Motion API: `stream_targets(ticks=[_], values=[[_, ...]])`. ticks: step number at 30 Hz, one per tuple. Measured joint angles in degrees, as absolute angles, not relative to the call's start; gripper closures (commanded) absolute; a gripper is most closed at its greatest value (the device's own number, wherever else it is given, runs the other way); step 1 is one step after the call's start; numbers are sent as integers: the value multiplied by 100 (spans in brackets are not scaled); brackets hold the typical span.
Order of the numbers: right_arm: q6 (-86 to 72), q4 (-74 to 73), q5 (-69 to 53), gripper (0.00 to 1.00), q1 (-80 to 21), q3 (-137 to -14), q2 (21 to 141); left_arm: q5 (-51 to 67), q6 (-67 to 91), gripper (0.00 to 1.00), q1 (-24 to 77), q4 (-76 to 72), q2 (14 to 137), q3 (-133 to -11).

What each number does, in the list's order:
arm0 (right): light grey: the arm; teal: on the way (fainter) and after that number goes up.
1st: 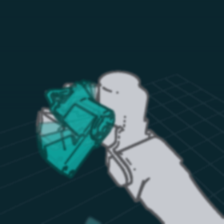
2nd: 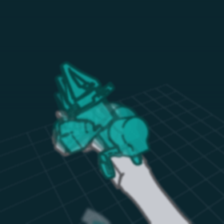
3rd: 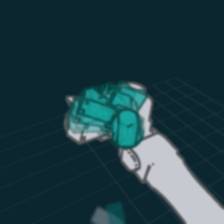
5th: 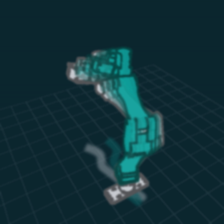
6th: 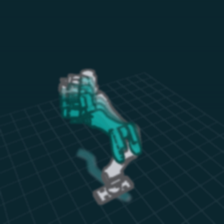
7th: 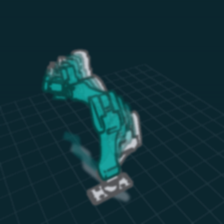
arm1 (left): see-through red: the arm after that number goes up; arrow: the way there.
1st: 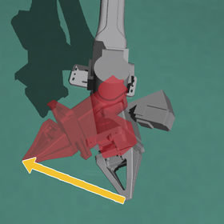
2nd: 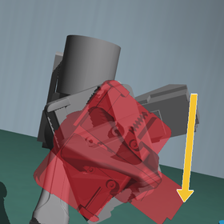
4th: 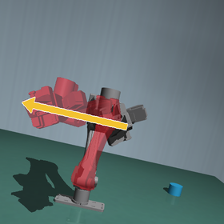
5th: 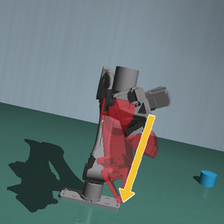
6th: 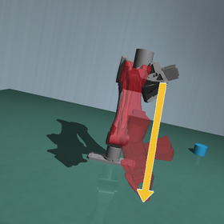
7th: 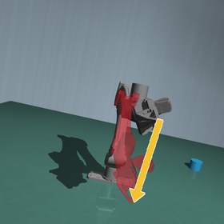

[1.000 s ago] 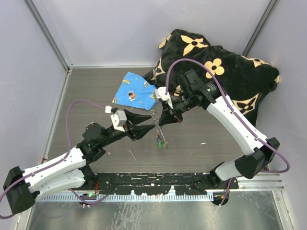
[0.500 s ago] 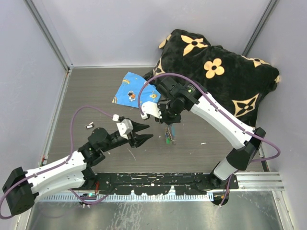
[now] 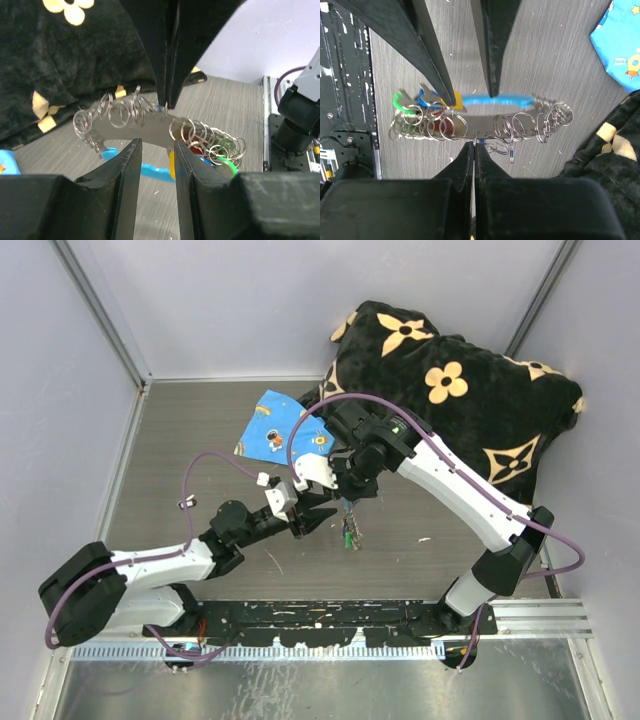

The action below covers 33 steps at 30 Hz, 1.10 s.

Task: Remove the keys from the keyring
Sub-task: Remove the key from the keyring.

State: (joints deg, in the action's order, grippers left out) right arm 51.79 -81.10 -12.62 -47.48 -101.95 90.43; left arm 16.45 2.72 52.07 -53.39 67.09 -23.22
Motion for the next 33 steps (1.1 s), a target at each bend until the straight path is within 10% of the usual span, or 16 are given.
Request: stream_targets(ticks=[33], values=[[5221, -8156, -1975, 99, -4639, -10278, 9043, 2156, 784, 76, 5207, -6958, 7498, -2344]])
